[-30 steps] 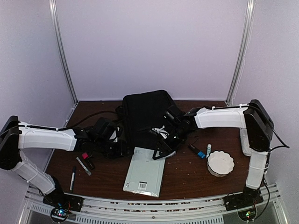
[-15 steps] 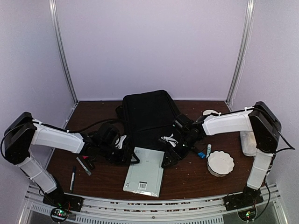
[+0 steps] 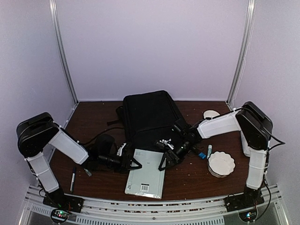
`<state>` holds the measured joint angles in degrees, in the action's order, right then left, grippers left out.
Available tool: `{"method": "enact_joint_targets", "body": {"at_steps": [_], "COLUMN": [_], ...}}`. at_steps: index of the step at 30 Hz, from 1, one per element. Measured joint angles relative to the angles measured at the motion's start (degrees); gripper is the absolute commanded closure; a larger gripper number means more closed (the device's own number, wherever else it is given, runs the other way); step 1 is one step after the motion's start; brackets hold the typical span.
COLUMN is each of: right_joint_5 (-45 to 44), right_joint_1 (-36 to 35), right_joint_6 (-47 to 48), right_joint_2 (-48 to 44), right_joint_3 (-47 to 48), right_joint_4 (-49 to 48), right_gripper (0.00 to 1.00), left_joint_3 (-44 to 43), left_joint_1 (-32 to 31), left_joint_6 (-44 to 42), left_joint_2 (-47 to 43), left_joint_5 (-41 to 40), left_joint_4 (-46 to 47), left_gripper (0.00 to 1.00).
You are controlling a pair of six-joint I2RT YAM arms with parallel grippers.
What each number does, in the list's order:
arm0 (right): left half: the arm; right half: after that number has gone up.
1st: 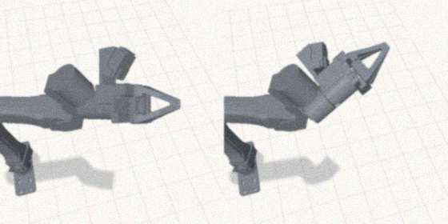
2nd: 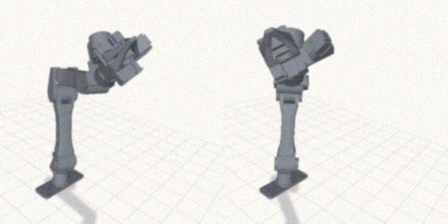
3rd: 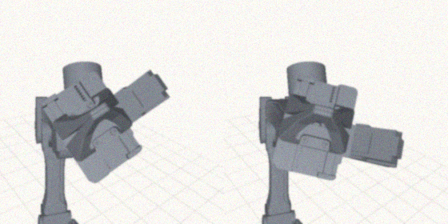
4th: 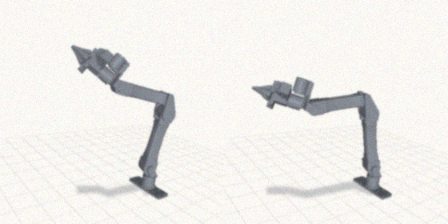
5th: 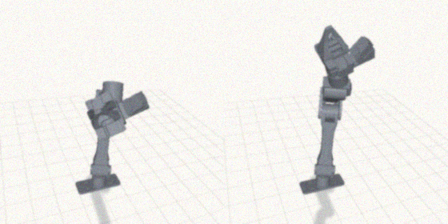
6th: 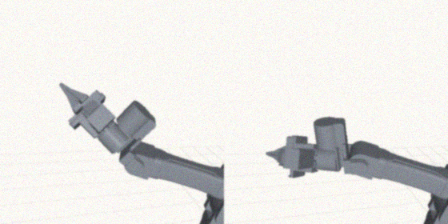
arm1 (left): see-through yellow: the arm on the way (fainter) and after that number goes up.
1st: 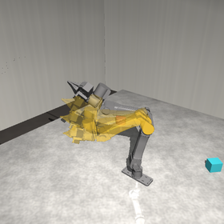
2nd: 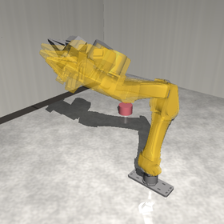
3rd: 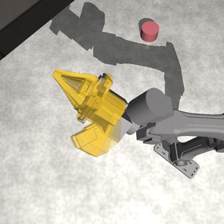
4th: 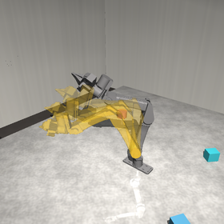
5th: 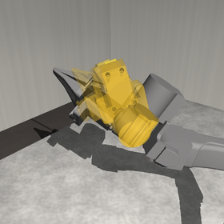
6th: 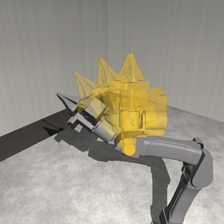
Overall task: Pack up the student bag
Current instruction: Pick up the book at the center of the board.
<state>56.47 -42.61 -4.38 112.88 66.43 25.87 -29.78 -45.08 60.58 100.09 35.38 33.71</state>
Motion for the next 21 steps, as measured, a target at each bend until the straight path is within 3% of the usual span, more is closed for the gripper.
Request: {"method": "enact_joint_targets", "body": {"at_steps": [3, 6, 13, 21], "right_joint_5": [0.52, 1.38, 4.07, 5.03], "right_joint_1": [0.22, 1.07, 4.68, 6.32], "right_joint_6": [-1.99, -4.68, -12.22, -17.84], "right_joint_2": [0.09, 0.0, -2.58, -6.38], "right_joint_3": [-0.2, -1.29, -3.1, -4.37], "right_joint_4": [-1.05, -3.1, -8.96, -15.28], "right_gripper": [0.51, 0.53, 0.53, 0.43], "left_joint_3": [1.64, 2.78, 3.78, 4.35], "left_joint_1": [0.09, 0.09, 0.09, 0.07], "left_joint_6": [3.23, 5.2, 9.94, 18.93], "left_joint_2": [1.9, 2.43, 4.31, 12.04], "left_joint_5": [0.87, 1.79, 3.08, 4.09], "left_joint_4": [6.08, 9.86, 24.59, 44.46], "left_gripper": [0.61, 0.69, 0.81, 1.0]}}
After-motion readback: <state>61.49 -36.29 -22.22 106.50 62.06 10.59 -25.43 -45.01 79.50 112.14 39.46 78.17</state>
